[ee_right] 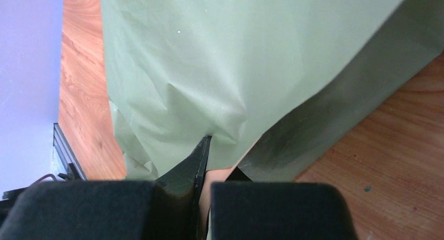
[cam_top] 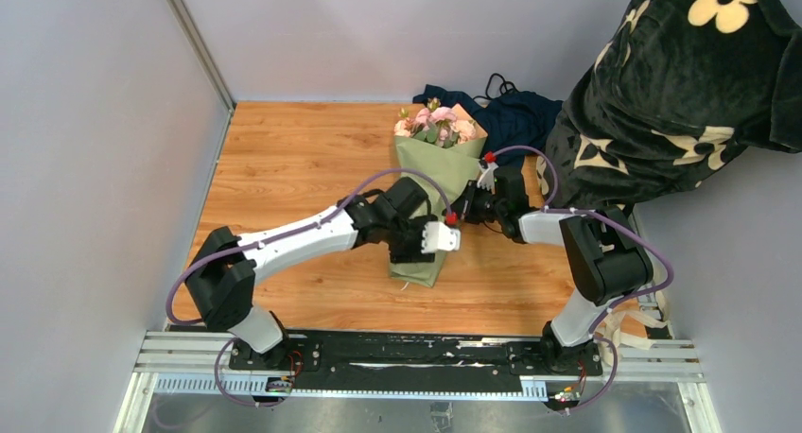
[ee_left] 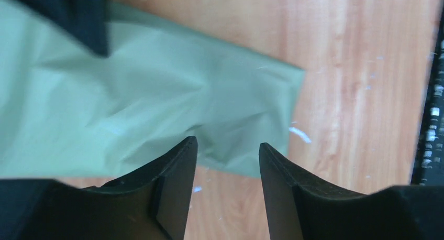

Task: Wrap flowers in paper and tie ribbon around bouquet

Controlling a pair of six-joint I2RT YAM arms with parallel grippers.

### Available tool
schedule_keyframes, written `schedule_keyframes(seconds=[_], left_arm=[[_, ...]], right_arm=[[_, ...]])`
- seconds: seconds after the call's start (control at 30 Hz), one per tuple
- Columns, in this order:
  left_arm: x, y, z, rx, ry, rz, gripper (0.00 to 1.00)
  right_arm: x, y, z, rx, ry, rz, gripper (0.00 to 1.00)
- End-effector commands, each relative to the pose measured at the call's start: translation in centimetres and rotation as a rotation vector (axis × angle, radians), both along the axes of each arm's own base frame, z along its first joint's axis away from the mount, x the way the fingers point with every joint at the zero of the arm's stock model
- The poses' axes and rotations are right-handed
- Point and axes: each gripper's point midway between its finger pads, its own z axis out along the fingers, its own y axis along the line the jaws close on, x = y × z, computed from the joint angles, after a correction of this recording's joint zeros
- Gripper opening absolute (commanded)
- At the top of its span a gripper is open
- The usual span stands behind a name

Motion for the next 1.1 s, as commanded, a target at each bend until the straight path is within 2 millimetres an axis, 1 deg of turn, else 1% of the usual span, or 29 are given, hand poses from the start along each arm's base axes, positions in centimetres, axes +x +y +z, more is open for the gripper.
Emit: schedule_keyframes(seconds=[0.0,0.07,0.1,0.17,0.23,0.33,0.4,0.47,0.57,0.67,0.73,0.77,0.83,0.87,0.93,0.97,1.03,1.07], left_arm=[[4.1,1.9,0.5,-0.020,0.004,0.150,0.48],[4.9,2.4,-0.9,0.002,-0.005,0.172,0.43],[5.0,2.4,-2.1,0.020,-0.003,0.159,0.42],[4.5,2.4,-4.1,0.044,0.035,0.150,0.41],[4.4,2.4,-5.7,0.068,0.070,0.163,0.39],[3.4,3.3,-7.5,0.114,0.110,0.160,0.38],[1.9,4.1,-8.3,0.145,0.123,0.130,0.38],[-0.2,4.5,-8.8,0.182,0.118,0.069,0.38],[-3.8,4.6,-9.4,0.233,0.108,-0.035,0.39],[-7.7,4.2,-9.7,0.262,0.140,-0.139,0.41],[-9.8,4.0,-9.4,0.270,0.174,-0.204,0.42],[-10.6,4.2,-8.9,0.277,0.194,-0.229,0.43],[-11.3,3.6,-7.1,0.254,0.221,-0.270,0.44],[-11.2,3.2,-6.0,0.243,0.216,-0.278,0.45],[-10.3,2.0,-3.3,0.190,0.177,-0.276,0.45],[-9.3,1.4,-1.8,0.142,0.162,-0.256,0.45],[-6.7,0.3,1.0,0.032,0.151,-0.191,0.45],[-4.6,0.0,2.1,-0.018,0.141,-0.128,0.44]], right_arm=[[0.3,-1.3,-1.6,-0.097,0.016,0.003,0.00],[0.3,-1.5,-1.9,-0.114,0.022,0.007,0.00],[0.4,-1.4,-2.0,-0.116,0.024,0.010,0.00],[0.4,-1.4,-2.4,-0.118,0.032,0.015,0.00],[0.4,-1.3,-2.7,-0.121,0.038,0.018,0.00],[0.5,-1.6,-2.9,-0.134,0.037,0.008,0.00],[0.8,-1.8,-2.8,-0.147,0.034,0.006,0.00],[1.1,-2.0,-2.7,-0.163,0.030,0.006,0.00],[1.8,-2.2,-2.4,-0.183,0.014,-0.001,0.00],[2.1,-2.1,-2.0,-0.190,0.007,0.006,0.00],[2.2,-2.1,-1.9,-0.193,0.004,0.010,0.00],[2.1,-2.2,-2.0,-0.198,0.004,0.013,0.00],[2.0,-2.2,-2.0,-0.202,0.005,0.018,0.00],[1.9,-2.2,-2.1,-0.202,0.008,0.022,0.00],[1.9,-2.1,-2.1,-0.197,0.008,0.027,0.00],[1.8,-2.1,-2.0,-0.197,0.007,0.031,0.00],[1.8,-2.0,-2.0,-0.197,0.010,0.034,0.00],[1.8,-2.0,-1.9,-0.199,0.011,0.036,0.00]])
